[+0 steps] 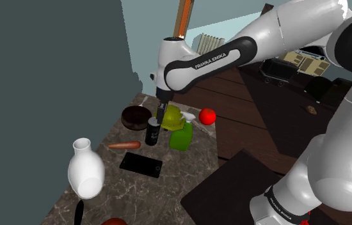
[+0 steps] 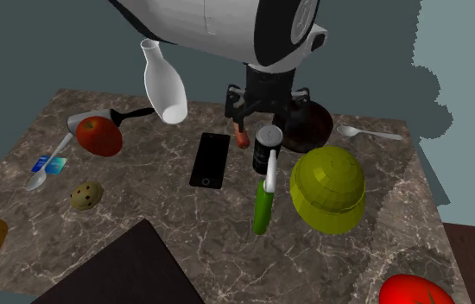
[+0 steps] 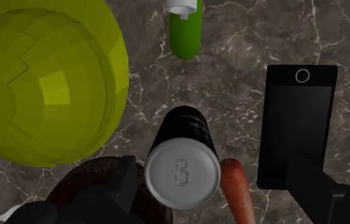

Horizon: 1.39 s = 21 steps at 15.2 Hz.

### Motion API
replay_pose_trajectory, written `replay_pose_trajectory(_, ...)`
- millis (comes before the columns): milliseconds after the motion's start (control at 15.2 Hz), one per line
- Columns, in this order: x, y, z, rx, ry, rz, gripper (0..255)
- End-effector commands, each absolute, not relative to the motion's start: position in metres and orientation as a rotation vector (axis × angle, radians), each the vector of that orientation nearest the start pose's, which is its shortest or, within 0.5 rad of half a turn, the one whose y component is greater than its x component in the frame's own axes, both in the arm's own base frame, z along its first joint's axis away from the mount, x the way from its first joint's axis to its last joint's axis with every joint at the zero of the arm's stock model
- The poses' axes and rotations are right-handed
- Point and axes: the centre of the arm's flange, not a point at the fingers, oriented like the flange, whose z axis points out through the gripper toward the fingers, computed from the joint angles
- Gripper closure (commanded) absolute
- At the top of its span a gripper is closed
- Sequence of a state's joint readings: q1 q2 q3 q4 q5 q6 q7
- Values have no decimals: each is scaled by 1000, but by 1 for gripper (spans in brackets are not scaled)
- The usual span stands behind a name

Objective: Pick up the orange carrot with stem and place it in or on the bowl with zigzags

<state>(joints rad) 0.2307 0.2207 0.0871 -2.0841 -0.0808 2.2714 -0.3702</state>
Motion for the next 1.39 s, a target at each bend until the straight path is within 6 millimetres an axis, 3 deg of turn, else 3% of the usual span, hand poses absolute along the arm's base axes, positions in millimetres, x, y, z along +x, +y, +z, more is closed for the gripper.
replay_pose_trajectory(0,555,194,299,-2944,-1206,51,0)
replay_pose_trajectory(924,606,320,181,-2759,-1573,42,0)
replay_pose_trajectory(1320,606,319,149,-2759,-1573,42,0)
